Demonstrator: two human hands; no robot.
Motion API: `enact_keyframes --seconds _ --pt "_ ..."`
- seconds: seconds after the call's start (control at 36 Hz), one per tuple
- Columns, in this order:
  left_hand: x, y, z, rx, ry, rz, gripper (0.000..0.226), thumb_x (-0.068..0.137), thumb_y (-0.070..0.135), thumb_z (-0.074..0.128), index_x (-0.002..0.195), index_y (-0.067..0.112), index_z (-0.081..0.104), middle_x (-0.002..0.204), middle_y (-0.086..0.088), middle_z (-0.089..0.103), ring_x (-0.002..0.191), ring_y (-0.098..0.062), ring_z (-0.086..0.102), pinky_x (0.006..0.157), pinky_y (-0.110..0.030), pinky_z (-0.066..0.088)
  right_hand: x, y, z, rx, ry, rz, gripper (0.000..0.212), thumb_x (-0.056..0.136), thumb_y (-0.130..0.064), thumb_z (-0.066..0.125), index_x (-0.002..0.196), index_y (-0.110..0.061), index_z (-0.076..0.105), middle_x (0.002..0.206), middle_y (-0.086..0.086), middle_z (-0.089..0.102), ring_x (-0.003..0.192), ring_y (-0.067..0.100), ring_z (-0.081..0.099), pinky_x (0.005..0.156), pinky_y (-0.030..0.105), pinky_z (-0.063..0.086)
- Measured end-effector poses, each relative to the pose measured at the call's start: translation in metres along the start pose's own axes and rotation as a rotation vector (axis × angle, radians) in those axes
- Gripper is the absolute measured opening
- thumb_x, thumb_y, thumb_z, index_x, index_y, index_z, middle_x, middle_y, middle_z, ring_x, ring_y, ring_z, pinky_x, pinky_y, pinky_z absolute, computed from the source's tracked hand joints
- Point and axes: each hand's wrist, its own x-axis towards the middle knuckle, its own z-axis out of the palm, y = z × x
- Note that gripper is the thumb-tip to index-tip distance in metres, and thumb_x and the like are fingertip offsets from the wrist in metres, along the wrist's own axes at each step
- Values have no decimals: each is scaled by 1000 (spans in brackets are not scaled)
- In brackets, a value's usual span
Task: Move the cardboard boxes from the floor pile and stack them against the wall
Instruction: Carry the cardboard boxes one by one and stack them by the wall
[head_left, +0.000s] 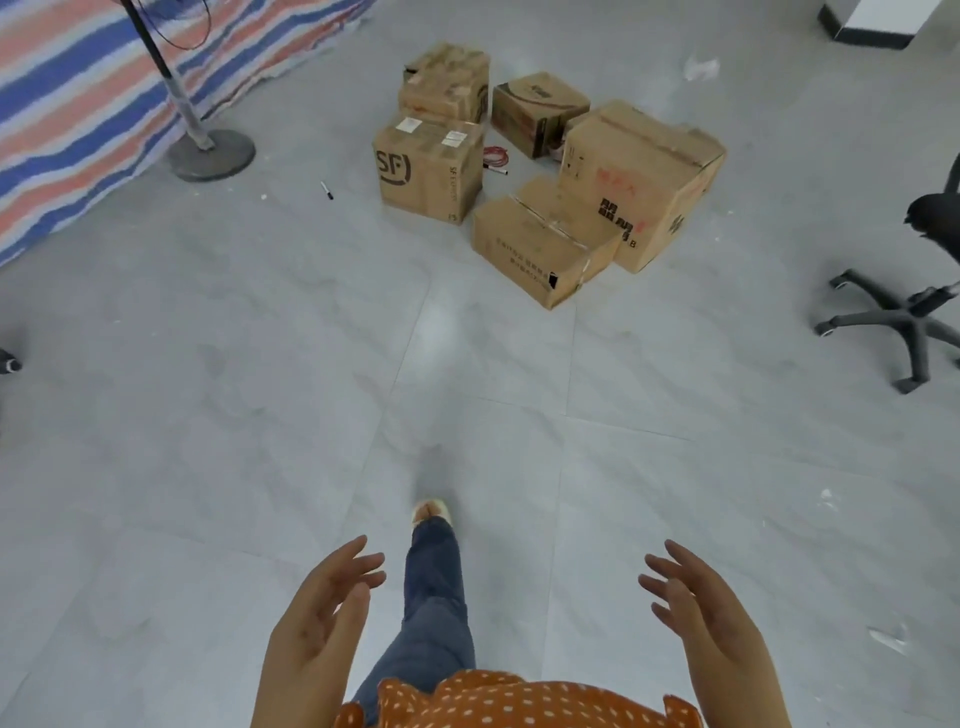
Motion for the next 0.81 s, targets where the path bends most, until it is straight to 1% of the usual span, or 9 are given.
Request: enact_keyframes --seconds 0.28,0.39,0.42,0.47,0.53,0.69,0.75,0.78,0.81 --pt "202 117 18 -40 -44 133 23 79 41 61 101 43 67 103 12 71 98 -10 67 99 -48 47 145 -120 101 55 81 -31 34 96 -5 48 110 -33 60 104 -20 70 96 6 68 90 38 51" --pt "260 128 24 -17 -78 100 31 93 3 52 110 25 65 102 10 72 95 -8 67 98 -48 47 182 -157 129 8 75 0 16 94 -32 52 107 -42 54 106 -19 66 95 7 67 97 45 51" --pt "271 131 25 -6 -73 97 33 93 0 49 110 23 65 101 8 72 94 -9 68 97 -47 48 190 -169 135 11 78 13 24 86 -55 56 106 -43 54 111 -17 64 96 8 66 96 44 51" --pt "294 137 28 10 -62 82 39 92 -5 48 106 25 69 99 5 73 93 -11 68 92 -43 51 211 -183 142 -6 91 22 80 47 -97 47 105 -42 54 115 -12 64 100 11 65 94 40 52" --pt "318 143 34 3 -52 66 41 92 -8 48 103 25 69 97 5 73 93 -13 68 90 -41 51 233 -192 148 -18 84 38 98 31 -103 40 105 -41 54 116 -6 65 103 14 64 96 44 50" --pt "396 171 70 5 -34 58 35 93 -5 48 106 22 66 97 7 73 90 -8 68 97 -50 46 315 -228 169 -5 85 89 98 32 -102 43 106 -38 54 115 -3 66 102 17 66 97 44 50" --pt "425 184 85 12 -25 63 33 93 -3 49 107 22 66 98 8 72 91 -8 68 98 -51 46 348 -246 177 11 80 70 59 65 -80 59 106 -38 55 115 -4 67 96 10 68 94 40 53" --pt "441 190 94 12 -20 65 32 93 -1 50 107 22 66 99 9 72 92 -8 68 98 -51 46 368 -251 180 10 69 51 27 85 -53 61 106 -37 56 116 -1 67 95 10 68 95 43 52" --pt "456 198 104 7 -18 61 31 93 1 50 107 23 66 99 9 72 93 -8 67 99 -51 46 390 -252 182 11 55 37 15 94 -29 54 108 -34 56 117 2 66 96 12 67 97 46 50"
